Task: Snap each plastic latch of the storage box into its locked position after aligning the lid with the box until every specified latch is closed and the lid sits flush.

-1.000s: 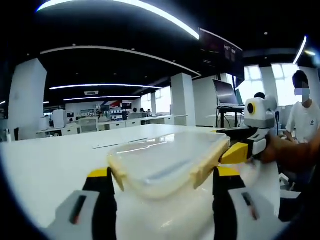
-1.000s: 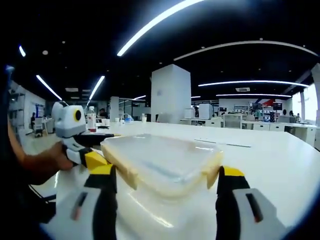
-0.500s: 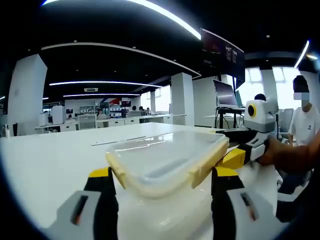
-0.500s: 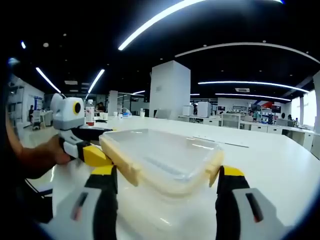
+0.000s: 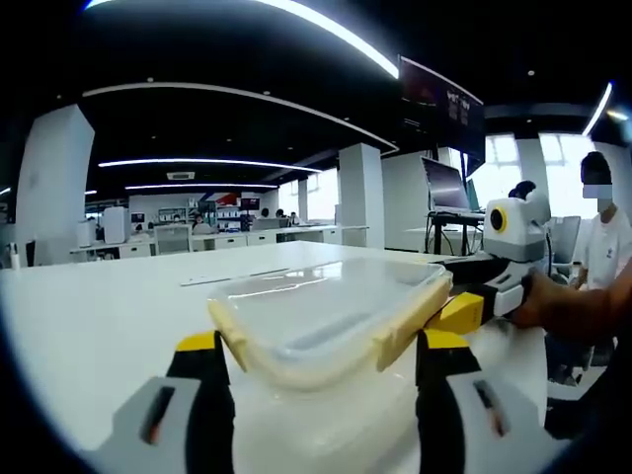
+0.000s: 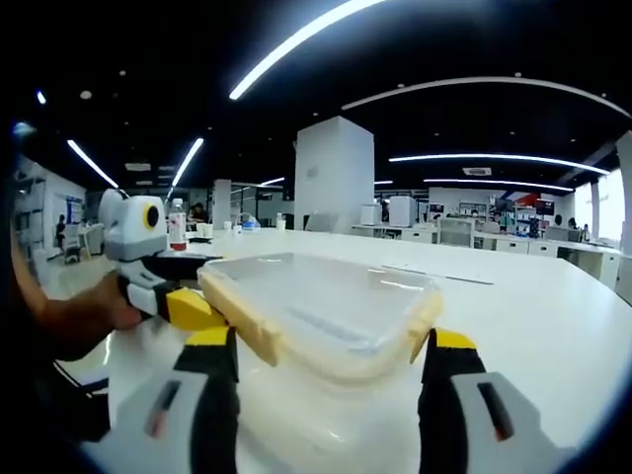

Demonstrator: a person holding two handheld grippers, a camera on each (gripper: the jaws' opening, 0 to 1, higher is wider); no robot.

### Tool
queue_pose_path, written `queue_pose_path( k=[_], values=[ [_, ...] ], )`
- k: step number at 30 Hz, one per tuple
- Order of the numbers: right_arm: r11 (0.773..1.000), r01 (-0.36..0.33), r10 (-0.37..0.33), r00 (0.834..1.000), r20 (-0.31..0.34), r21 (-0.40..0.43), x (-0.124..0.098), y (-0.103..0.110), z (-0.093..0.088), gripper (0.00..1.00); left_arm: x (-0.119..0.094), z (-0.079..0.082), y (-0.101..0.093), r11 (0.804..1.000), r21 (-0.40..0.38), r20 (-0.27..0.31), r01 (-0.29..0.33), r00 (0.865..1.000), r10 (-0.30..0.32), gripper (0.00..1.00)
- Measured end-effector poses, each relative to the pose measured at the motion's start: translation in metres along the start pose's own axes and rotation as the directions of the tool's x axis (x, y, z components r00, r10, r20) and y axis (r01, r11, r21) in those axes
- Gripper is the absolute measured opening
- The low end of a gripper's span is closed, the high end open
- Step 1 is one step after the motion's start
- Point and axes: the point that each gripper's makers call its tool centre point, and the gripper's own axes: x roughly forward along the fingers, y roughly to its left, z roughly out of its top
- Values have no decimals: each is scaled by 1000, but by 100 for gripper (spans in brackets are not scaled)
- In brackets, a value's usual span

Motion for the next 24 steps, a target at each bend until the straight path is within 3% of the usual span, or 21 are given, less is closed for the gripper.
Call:
queue_pose_path(
  k=[16, 24],
  values=[
    [1000, -1, 1, 1000, 4, -9, -5, 2, 3, 75, 1, 2, 1, 1000, 18, 6, -12, 1000, 12, 75],
    [1000, -10, 10, 1000, 3, -11, -5, 2, 2, 79, 4, 3, 2, 1000, 14, 12, 6, 1000, -6, 84]
  ],
)
